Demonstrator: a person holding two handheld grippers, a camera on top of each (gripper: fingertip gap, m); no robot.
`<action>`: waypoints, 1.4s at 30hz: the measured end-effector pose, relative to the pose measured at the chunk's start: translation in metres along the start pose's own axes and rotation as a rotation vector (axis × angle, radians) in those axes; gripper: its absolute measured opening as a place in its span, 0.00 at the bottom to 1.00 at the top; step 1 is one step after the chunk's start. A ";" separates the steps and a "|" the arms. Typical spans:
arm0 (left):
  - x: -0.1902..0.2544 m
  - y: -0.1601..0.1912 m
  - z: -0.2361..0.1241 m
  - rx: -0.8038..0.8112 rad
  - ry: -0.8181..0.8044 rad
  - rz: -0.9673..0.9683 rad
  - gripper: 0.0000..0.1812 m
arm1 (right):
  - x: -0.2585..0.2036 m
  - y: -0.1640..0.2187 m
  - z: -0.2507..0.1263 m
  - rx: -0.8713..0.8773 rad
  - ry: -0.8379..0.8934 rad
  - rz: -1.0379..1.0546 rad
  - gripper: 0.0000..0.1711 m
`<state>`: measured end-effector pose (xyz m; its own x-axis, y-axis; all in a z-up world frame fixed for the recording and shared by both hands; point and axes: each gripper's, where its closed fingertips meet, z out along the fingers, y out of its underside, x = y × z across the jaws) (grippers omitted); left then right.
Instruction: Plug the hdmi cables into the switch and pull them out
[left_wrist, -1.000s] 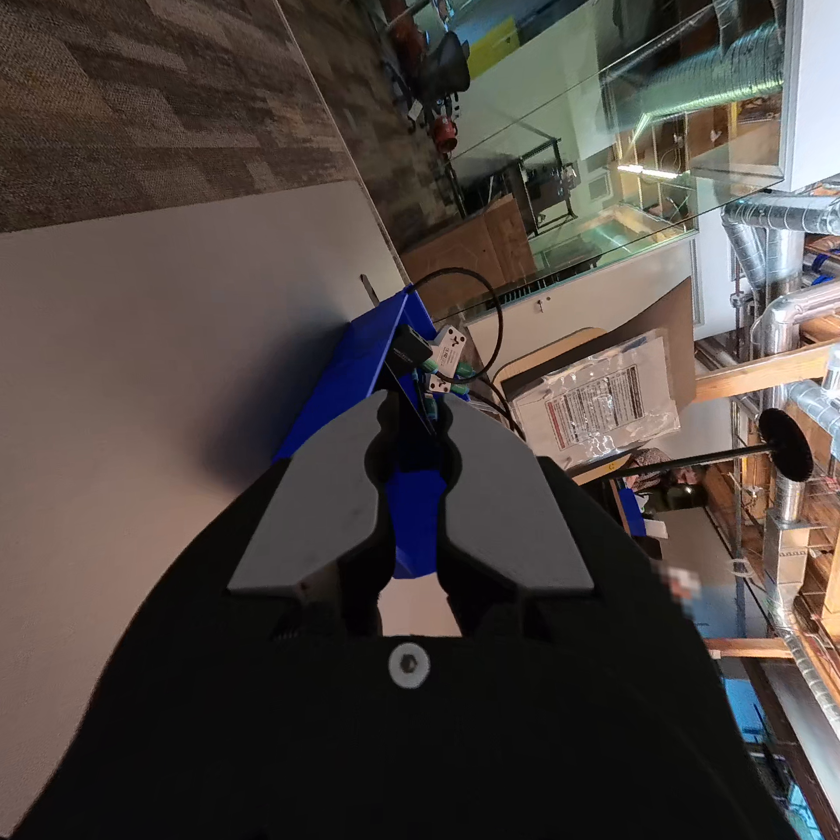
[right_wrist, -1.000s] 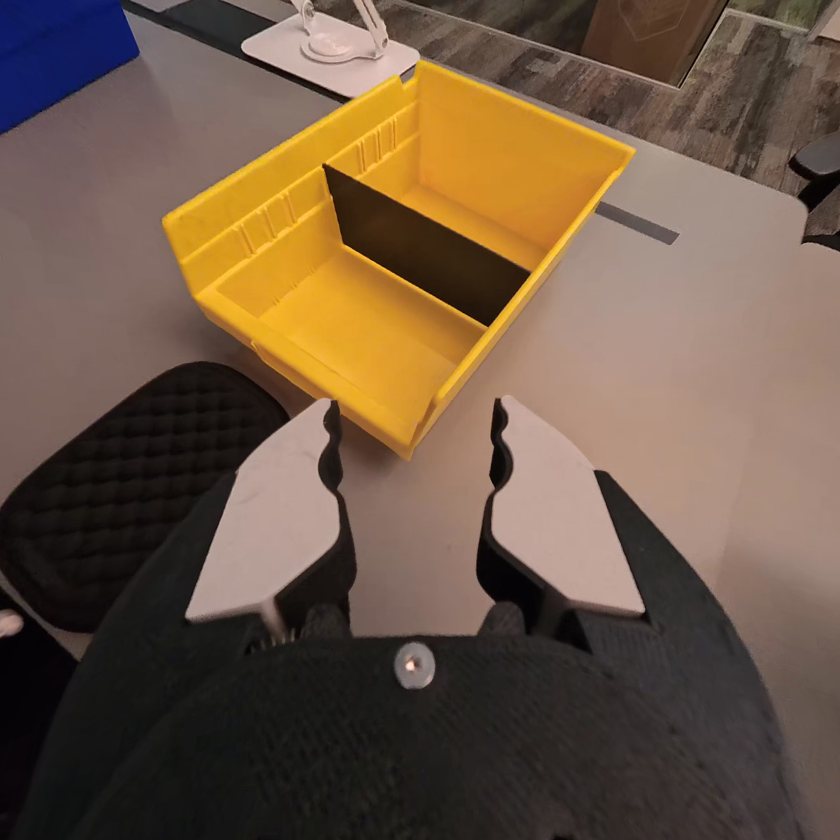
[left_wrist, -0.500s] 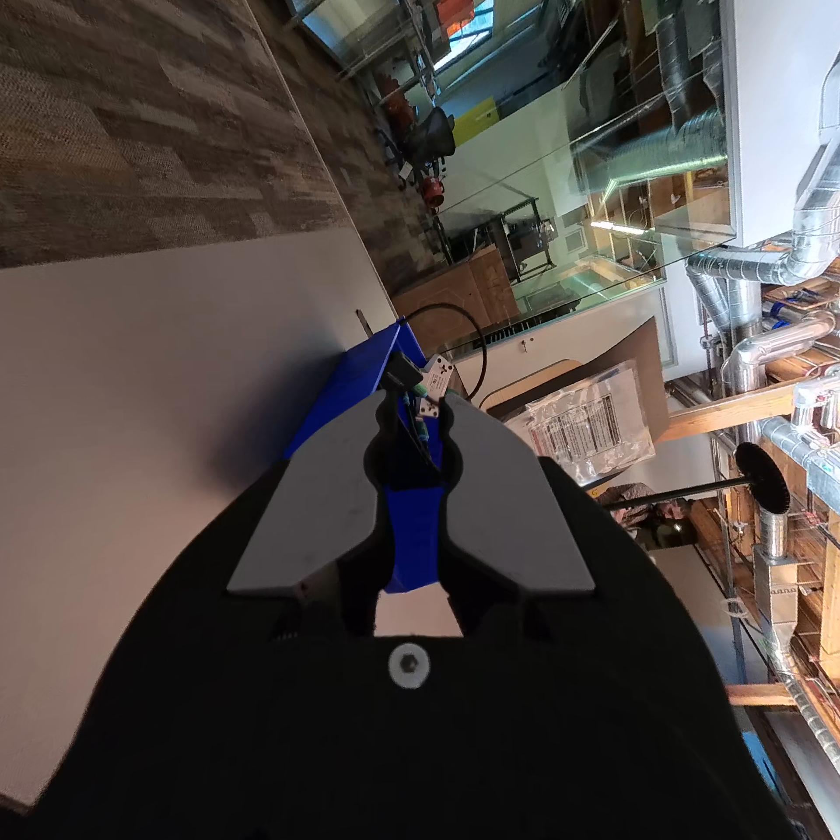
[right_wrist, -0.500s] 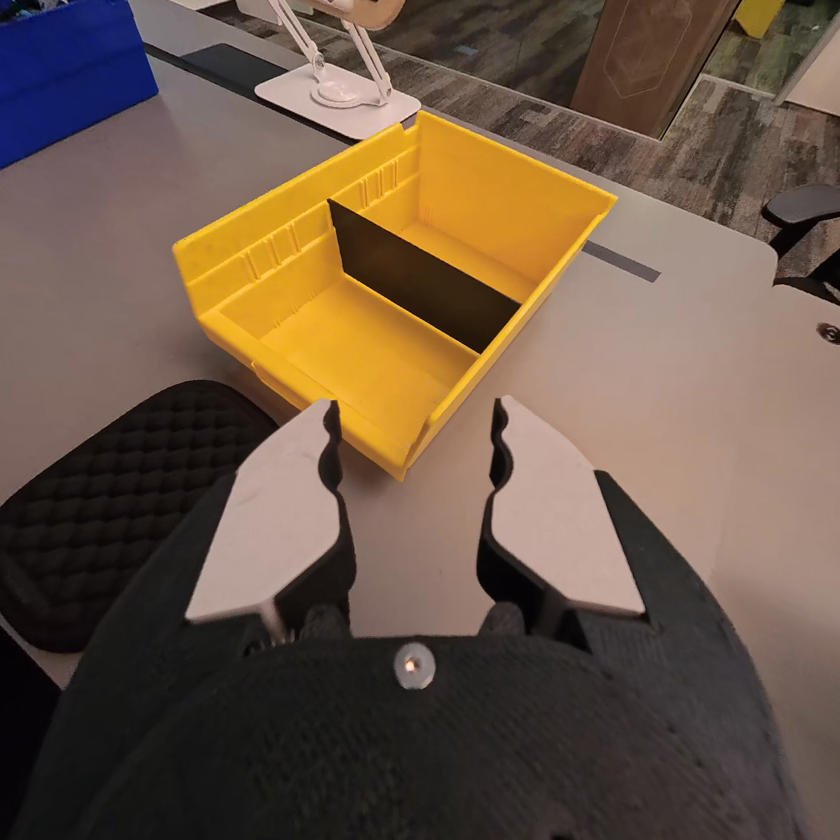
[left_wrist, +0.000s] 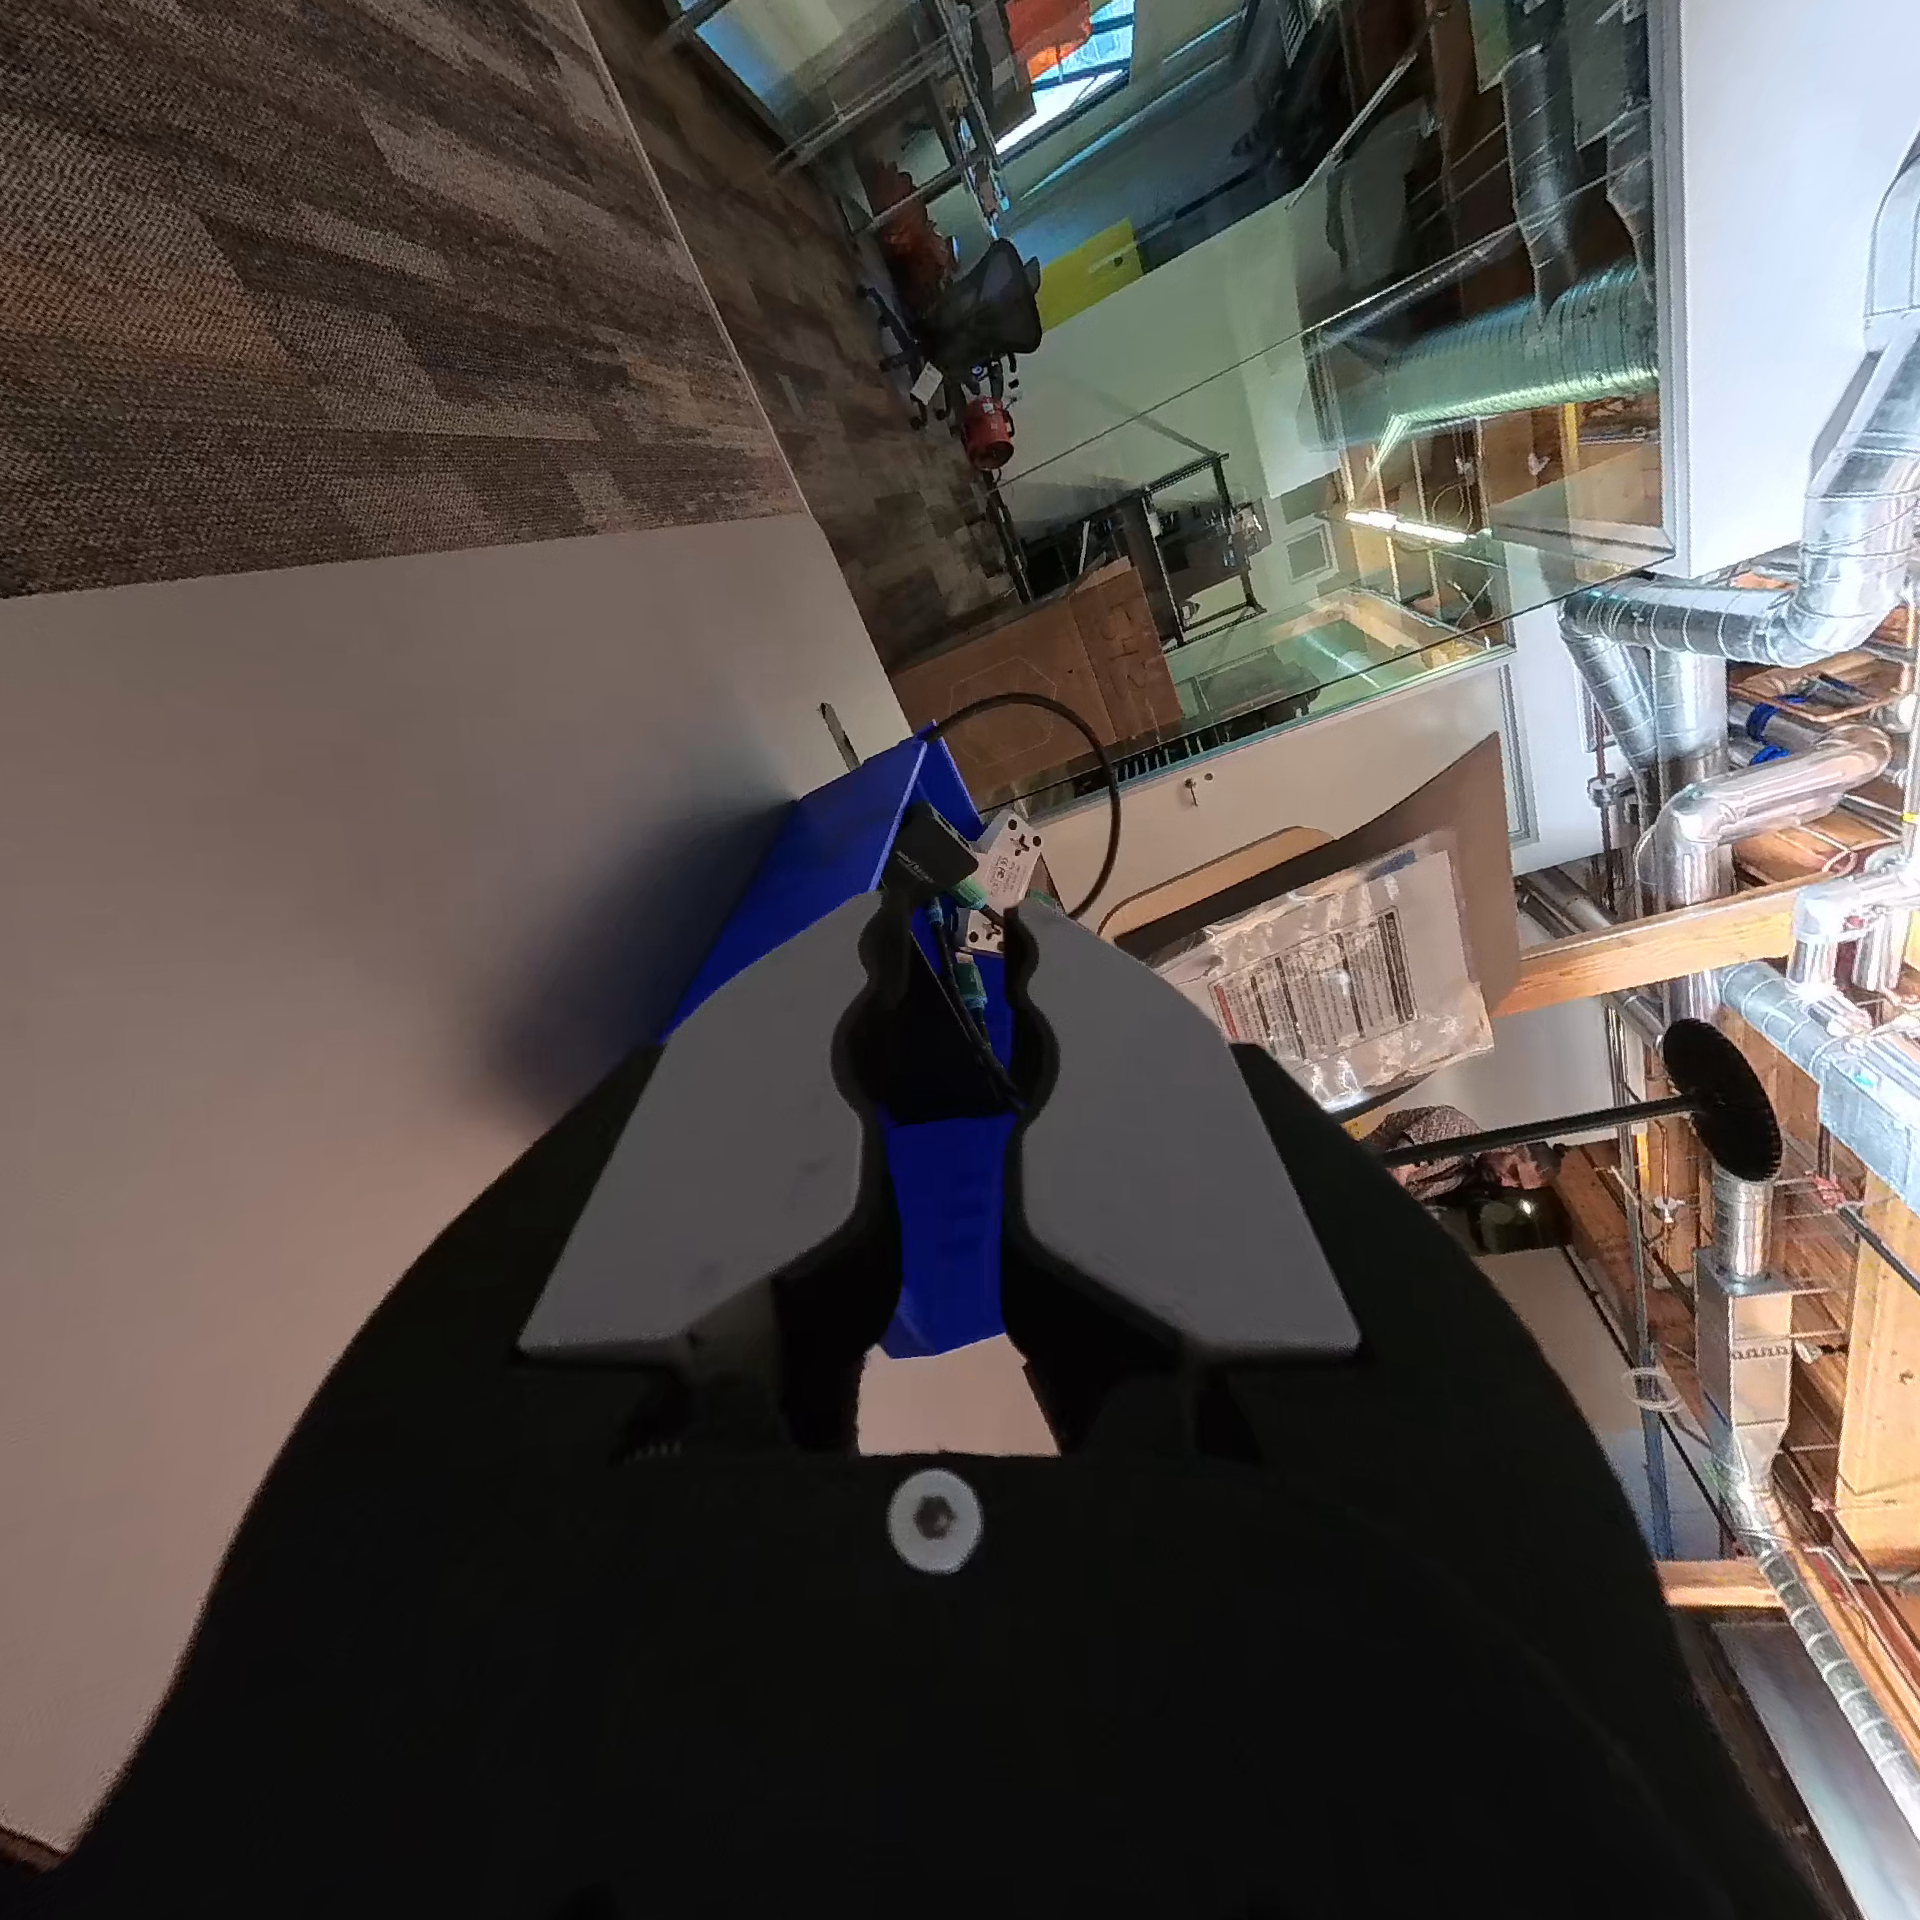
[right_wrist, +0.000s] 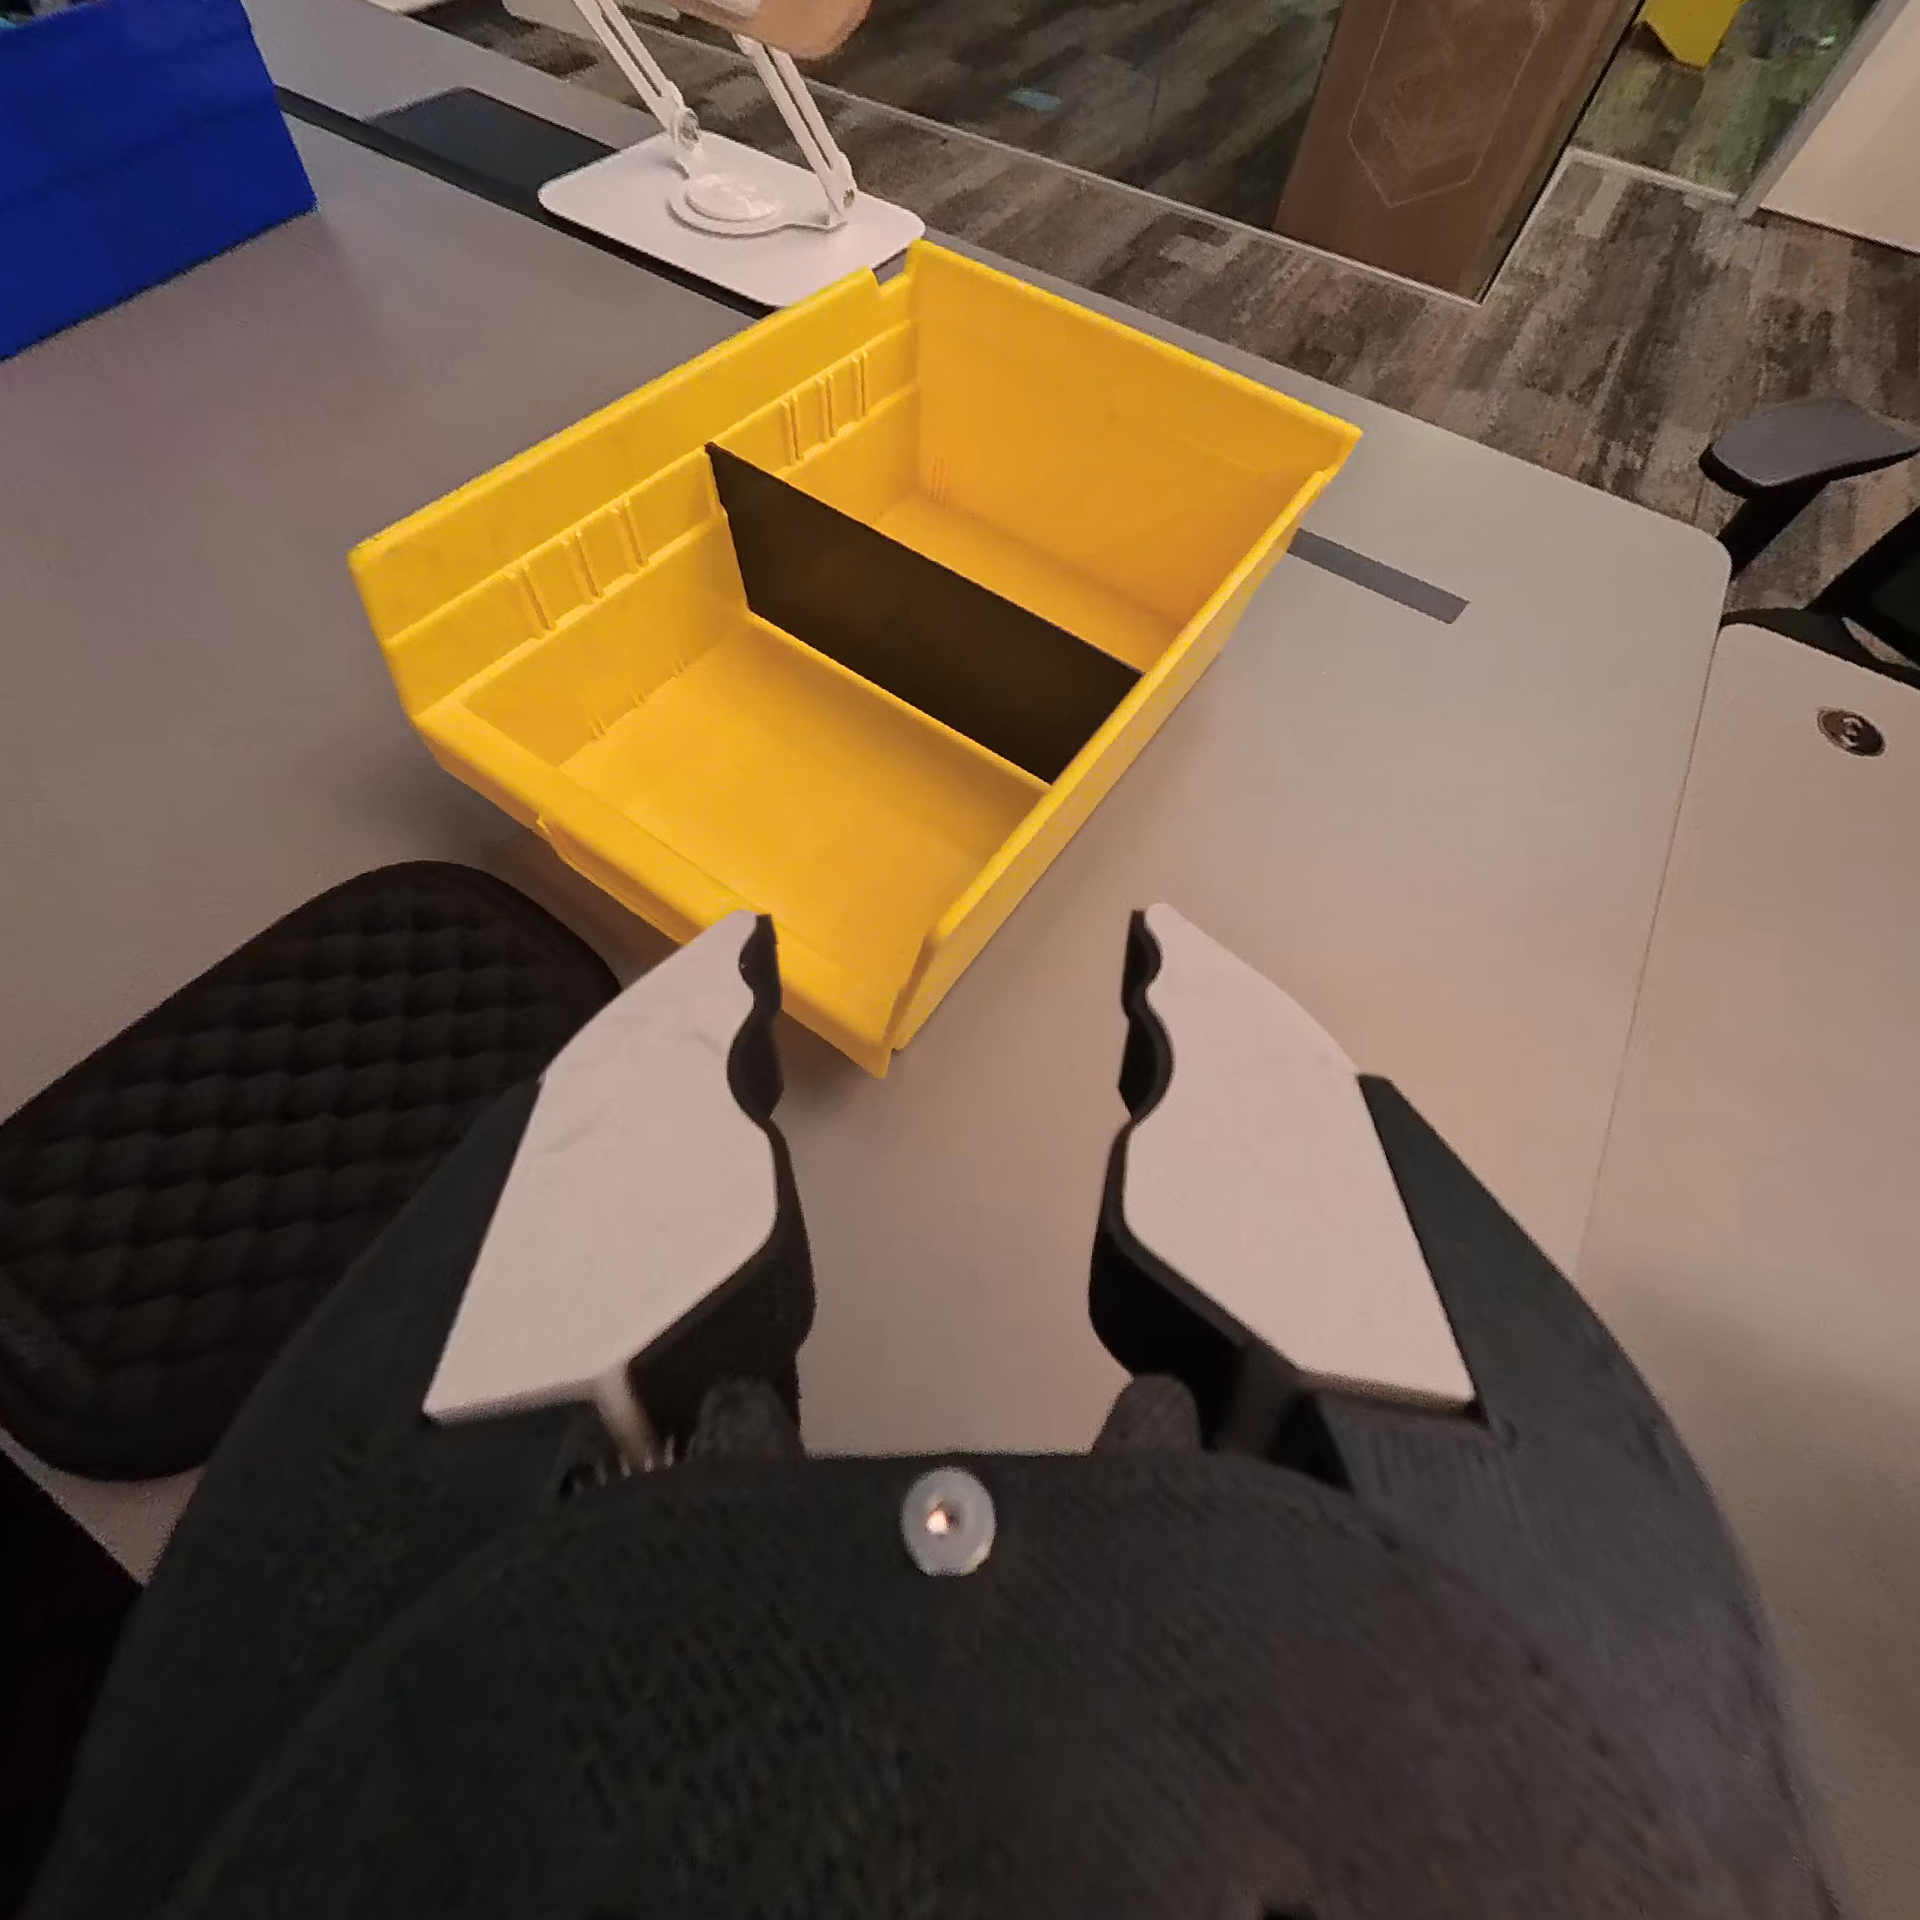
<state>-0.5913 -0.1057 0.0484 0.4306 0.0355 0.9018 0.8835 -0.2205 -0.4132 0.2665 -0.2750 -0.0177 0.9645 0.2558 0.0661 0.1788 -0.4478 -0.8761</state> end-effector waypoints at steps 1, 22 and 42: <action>-0.001 0.001 0.001 -0.006 0.001 0.002 0.09 | 0.002 0.001 -0.001 -0.006 0.007 0.001 0.38; 0.065 -0.036 0.019 -0.218 0.290 0.292 0.14 | -0.028 -0.036 0.061 -0.126 0.011 0.012 0.38; 0.101 0.072 0.066 -0.560 0.341 0.979 0.24 | -0.084 -0.063 0.082 -0.267 0.171 -0.103 0.38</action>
<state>-0.4723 -0.0531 0.1012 0.7340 -0.6300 0.2538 -0.0368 -0.4100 -0.9114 0.1588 -0.1982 -0.0069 0.9534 0.1738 0.2466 0.2996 -0.6414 -0.7063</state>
